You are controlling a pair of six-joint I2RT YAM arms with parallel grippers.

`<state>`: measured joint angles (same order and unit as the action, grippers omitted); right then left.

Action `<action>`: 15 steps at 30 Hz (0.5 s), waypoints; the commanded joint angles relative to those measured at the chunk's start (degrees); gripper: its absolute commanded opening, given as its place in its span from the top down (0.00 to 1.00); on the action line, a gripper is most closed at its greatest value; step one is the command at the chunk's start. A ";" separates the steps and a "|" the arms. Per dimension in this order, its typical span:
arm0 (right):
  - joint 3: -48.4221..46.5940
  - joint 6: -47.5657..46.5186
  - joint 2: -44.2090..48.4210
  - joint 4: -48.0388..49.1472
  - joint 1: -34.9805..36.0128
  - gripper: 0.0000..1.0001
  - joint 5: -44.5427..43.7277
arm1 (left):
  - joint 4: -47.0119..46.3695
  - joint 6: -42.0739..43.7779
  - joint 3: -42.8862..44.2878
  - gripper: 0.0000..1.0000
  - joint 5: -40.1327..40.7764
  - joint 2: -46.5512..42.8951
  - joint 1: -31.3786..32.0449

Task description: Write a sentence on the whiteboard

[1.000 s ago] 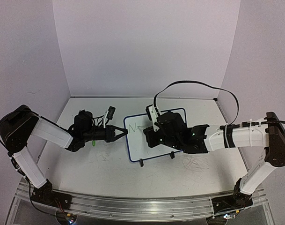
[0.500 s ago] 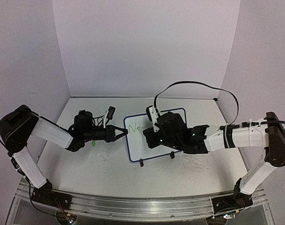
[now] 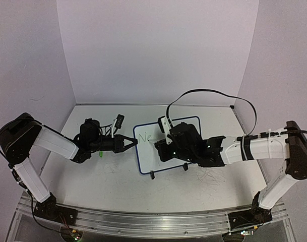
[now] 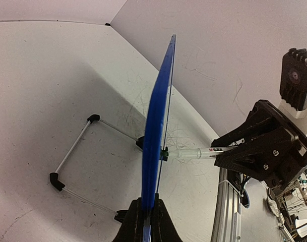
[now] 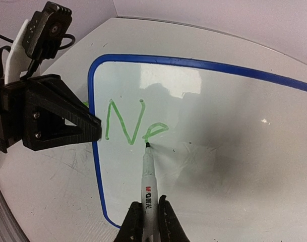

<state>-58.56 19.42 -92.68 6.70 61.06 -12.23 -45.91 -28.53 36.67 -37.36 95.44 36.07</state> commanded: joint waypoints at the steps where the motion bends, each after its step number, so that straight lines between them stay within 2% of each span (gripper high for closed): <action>1: 1.71 1.05 1.53 -1.47 -0.35 1.00 -4.34 | -1.69 -0.60 0.84 1.00 -2.40 -1.37 0.85; 15: -0.05 0.59 1.53 -0.87 -0.38 1.00 -7.71 | -1.64 -0.73 0.65 1.00 -2.29 -1.67 0.84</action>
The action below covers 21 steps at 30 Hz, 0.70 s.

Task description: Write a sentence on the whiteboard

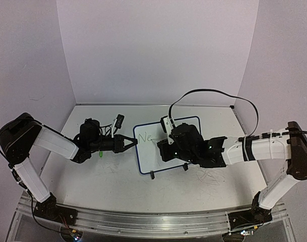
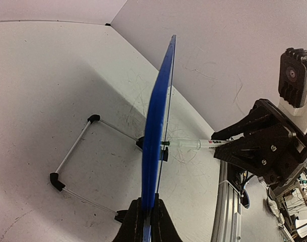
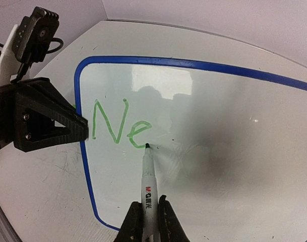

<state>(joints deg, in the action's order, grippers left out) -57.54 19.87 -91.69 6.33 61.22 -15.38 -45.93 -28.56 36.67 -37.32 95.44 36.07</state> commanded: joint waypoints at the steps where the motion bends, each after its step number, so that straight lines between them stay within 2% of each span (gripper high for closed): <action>1: -1.14 0.02 0.65 -0.50 -0.51 1.00 -4.41 | -1.65 -0.69 0.65 1.00 -2.35 -1.71 0.84; 6: 1.60 -1.61 4.93 3.05 -0.53 1.00 2.15 | -1.59 -0.62 0.49 1.00 -2.28 -1.73 0.88; 9: 4.16 -1.88 7.96 4.47 -0.88 1.00 1.30 | -1.62 -0.56 0.51 1.00 -2.15 -1.86 0.84; 21: 0.20 -2.89 3.30 4.24 -1.84 1.00 2.19 | -1.57 -0.67 0.47 1.00 -2.06 -2.17 0.84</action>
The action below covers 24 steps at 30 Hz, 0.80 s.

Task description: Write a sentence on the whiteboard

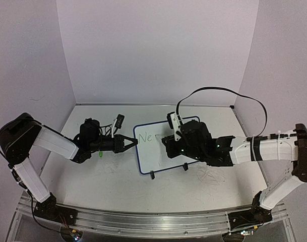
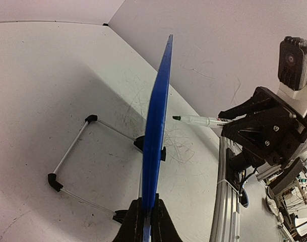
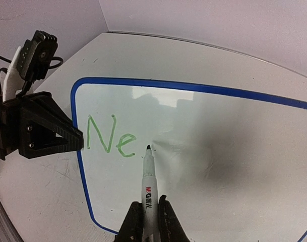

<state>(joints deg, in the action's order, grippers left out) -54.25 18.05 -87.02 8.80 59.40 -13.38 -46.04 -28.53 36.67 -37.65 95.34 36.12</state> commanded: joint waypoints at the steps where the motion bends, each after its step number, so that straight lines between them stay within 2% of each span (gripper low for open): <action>1: -3.15 -1.16 -1.53 2.02 -0.04 1.00 0.24 | -1.45 -0.73 0.48 1.00 -1.81 -1.97 0.79; 24: -3.44 0.59 -3.42 -0.45 -0.04 1.00 -1.38 | -1.53 -0.64 1.02 1.00 -2.25 -1.37 0.79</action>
<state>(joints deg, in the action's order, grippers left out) -56.90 17.49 -90.11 9.00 59.40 -13.47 -46.04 -28.56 36.67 -37.82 95.31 36.23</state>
